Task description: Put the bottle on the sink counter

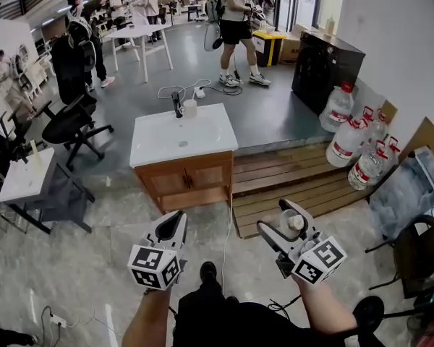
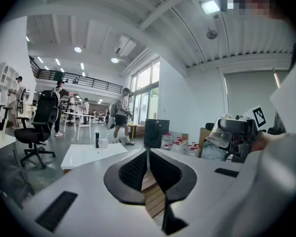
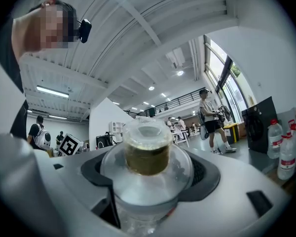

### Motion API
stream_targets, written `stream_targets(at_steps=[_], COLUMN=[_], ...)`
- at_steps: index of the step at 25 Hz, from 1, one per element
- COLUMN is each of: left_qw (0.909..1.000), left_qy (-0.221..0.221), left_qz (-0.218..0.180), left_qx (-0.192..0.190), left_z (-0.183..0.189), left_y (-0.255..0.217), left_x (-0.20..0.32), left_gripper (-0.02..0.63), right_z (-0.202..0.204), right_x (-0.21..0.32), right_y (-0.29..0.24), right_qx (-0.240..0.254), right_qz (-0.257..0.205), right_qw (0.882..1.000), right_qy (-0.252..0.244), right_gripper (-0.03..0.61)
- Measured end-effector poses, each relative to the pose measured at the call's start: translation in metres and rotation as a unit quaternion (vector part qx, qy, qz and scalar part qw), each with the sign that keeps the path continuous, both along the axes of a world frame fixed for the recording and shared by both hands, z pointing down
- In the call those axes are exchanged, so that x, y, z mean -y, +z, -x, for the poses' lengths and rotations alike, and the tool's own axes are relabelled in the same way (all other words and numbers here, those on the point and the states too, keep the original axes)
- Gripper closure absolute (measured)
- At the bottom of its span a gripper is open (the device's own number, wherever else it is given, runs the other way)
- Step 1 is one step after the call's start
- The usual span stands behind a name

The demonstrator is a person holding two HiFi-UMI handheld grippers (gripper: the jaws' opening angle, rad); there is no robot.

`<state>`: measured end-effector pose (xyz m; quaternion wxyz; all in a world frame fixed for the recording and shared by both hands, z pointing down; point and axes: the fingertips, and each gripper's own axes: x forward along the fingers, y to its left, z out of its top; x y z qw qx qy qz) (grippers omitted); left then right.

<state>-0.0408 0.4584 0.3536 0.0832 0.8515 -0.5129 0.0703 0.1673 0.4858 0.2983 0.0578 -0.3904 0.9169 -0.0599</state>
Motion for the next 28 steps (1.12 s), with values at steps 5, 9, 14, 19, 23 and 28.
stream_targets(at_steps=[5,9,14,19,23,28], left_qw=[1.0000,0.9999,0.9997,0.9996,0.9996,0.9998], left_qy=[0.006,0.012,0.018,0.021,0.022,0.014], left_qz=[0.002,0.002,-0.001,0.005,0.002,0.000], left_qx=[-0.005,-0.012,-0.017,-0.019,-0.020,-0.014], left_z=[-0.004,-0.006,-0.010,0.001,0.011,0.031], left_y=[0.006,0.009,0.009,0.010,0.009,0.013], left_x=[0.022,0.052,0.097,0.148,0.187,0.229], left_gripper=[0.592,0.592,0.592,0.592,0.592,0.592], right_z=[-0.001,-0.002,-0.002,0.013,0.028,0.051], right_x=[0.017,0.042,0.083,0.134,0.175,0.222], right_y=[0.004,0.005,0.008,0.012,0.012,0.006], right_qx=[-0.005,-0.012,-0.017,-0.023,-0.028,-0.035], right_qz=[0.003,0.004,0.007,0.016,0.019,0.014], right_qw=[1.000,1.000,1.000,1.000,0.999,0.999], right_qy=[0.004,0.011,0.013,0.010,0.005,-0.008], right_gripper=[0.224,0.224,0.224,0.224,0.224,0.224])
